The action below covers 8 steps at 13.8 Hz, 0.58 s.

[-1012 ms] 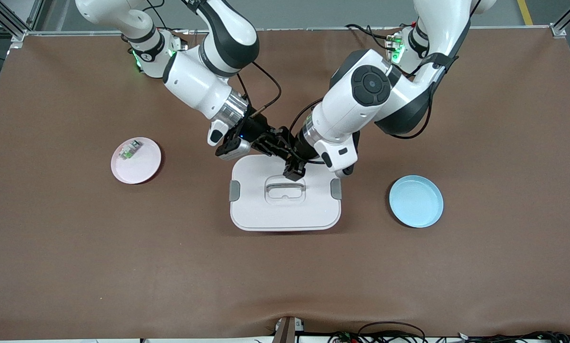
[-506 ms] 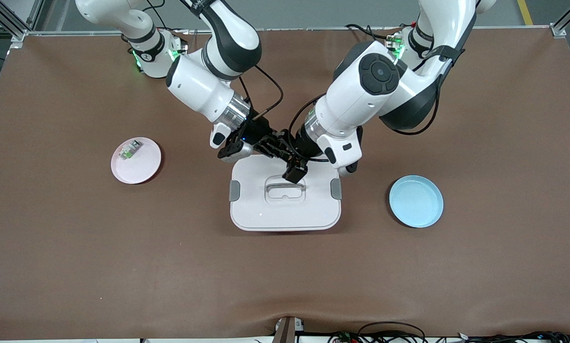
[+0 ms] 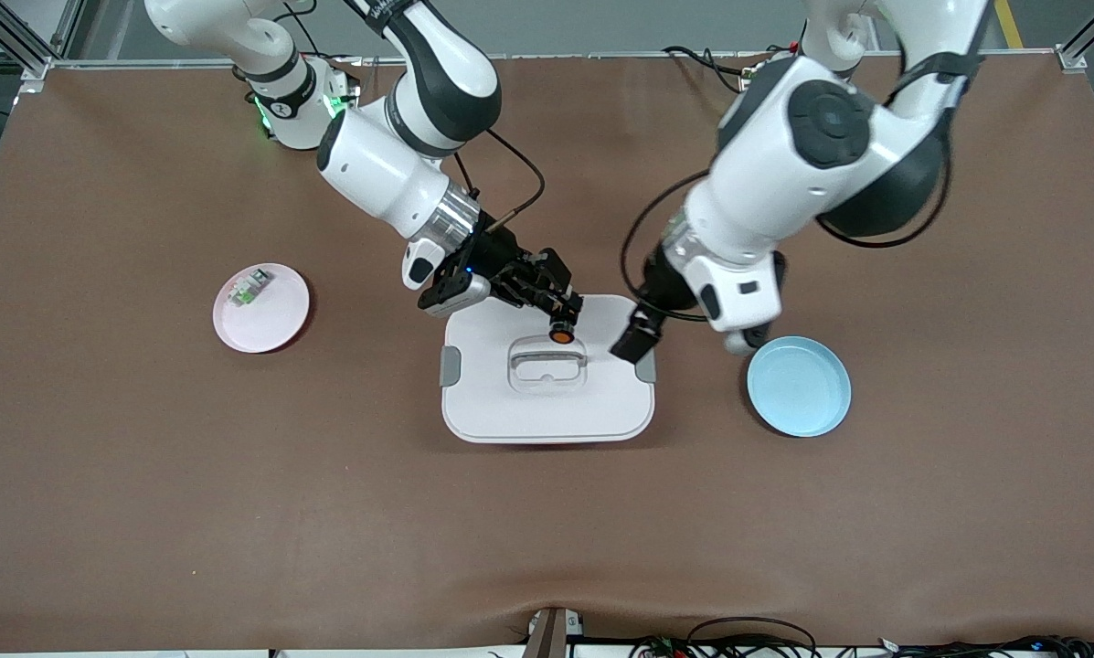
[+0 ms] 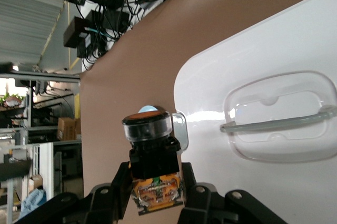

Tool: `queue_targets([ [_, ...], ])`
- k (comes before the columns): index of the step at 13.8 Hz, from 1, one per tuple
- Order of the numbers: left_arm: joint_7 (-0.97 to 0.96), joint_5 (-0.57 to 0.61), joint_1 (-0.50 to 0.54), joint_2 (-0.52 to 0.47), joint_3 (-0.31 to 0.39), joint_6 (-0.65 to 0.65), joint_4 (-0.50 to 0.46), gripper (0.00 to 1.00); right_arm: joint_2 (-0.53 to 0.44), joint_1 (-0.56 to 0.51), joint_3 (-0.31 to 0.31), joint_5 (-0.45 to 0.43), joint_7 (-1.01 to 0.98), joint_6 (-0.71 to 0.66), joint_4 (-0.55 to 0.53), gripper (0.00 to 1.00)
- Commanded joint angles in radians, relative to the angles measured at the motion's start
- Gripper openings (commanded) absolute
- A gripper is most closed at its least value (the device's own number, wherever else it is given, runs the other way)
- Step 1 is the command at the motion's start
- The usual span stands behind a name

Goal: Transfer orange switch to right arm and place
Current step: 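Open the left gripper and withdraw it while the right gripper holds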

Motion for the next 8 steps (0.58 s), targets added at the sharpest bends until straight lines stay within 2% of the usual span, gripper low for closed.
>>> queue_targets([
  [1, 0.168, 0.017, 0.065, -0.042, -0.001, -0.061, -0.009, 1.0, -0.012, -0.042, -0.004, -0.054, -0.001, -0.095, 0.007, 0.0],
  [3, 0.297, 0.017, 0.12, -0.054, 0.001, -0.114, -0.009, 1.0, -0.015, -0.071, -0.004, -0.107, 0.0, -0.15, 0.007, 0.0],
  [5, 0.42, 0.066, 0.167, -0.077, -0.002, -0.163, -0.01, 1.0, -0.025, -0.1, -0.006, -0.15, 0.002, -0.215, 0.007, 0.0],
  [8, 0.588, 0.12, 0.224, -0.094, -0.001, -0.251, -0.012, 1.0, -0.058, -0.134, -0.032, -0.264, 0.008, -0.353, 0.008, 0.0],
])
